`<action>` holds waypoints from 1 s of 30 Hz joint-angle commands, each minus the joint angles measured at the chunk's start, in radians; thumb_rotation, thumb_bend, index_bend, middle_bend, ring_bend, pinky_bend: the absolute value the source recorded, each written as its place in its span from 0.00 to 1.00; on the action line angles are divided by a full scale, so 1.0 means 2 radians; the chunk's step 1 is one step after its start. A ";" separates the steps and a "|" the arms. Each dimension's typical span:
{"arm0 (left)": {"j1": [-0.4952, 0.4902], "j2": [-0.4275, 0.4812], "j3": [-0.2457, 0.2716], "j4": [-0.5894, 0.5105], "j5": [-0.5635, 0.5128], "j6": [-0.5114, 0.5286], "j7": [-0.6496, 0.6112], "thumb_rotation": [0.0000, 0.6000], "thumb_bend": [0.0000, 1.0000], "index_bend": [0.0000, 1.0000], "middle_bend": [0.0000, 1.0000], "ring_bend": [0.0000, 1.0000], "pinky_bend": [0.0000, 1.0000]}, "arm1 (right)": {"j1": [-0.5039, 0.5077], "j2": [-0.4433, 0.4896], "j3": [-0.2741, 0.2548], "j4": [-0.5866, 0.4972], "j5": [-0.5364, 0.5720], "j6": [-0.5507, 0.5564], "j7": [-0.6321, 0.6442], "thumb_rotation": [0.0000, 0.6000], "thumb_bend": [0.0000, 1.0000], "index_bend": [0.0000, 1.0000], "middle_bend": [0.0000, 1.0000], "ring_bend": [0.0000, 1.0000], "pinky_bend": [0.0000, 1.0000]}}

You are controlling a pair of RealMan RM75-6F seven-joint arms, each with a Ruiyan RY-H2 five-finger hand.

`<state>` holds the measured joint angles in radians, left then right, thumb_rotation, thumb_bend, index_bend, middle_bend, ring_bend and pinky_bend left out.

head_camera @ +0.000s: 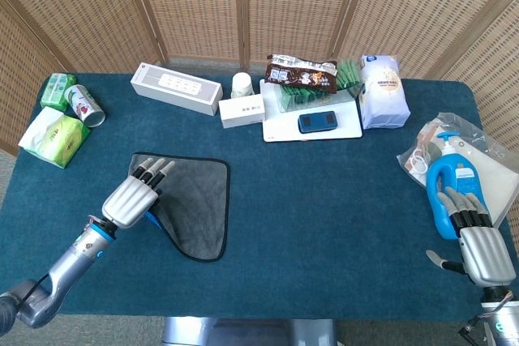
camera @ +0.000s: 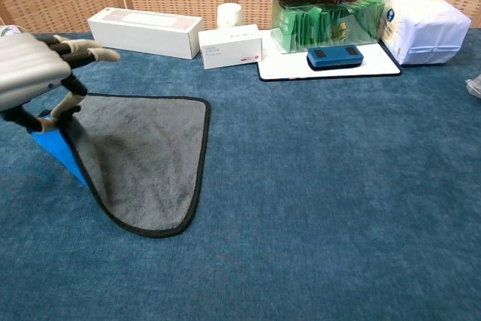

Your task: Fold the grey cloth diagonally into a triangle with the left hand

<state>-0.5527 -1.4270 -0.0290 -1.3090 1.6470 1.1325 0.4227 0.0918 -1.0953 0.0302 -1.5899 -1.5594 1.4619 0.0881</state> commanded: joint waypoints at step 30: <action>-0.089 -0.058 -0.052 0.034 -0.074 -0.077 0.081 1.00 0.59 0.71 0.05 0.02 0.17 | 0.003 0.007 -0.001 0.001 0.000 -0.006 0.030 1.00 0.00 0.00 0.00 0.00 0.00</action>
<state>-0.7221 -1.5345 -0.1311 -1.2502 1.4963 0.9820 0.5903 0.0973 -1.0813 0.0274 -1.5883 -1.5588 1.4495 0.1482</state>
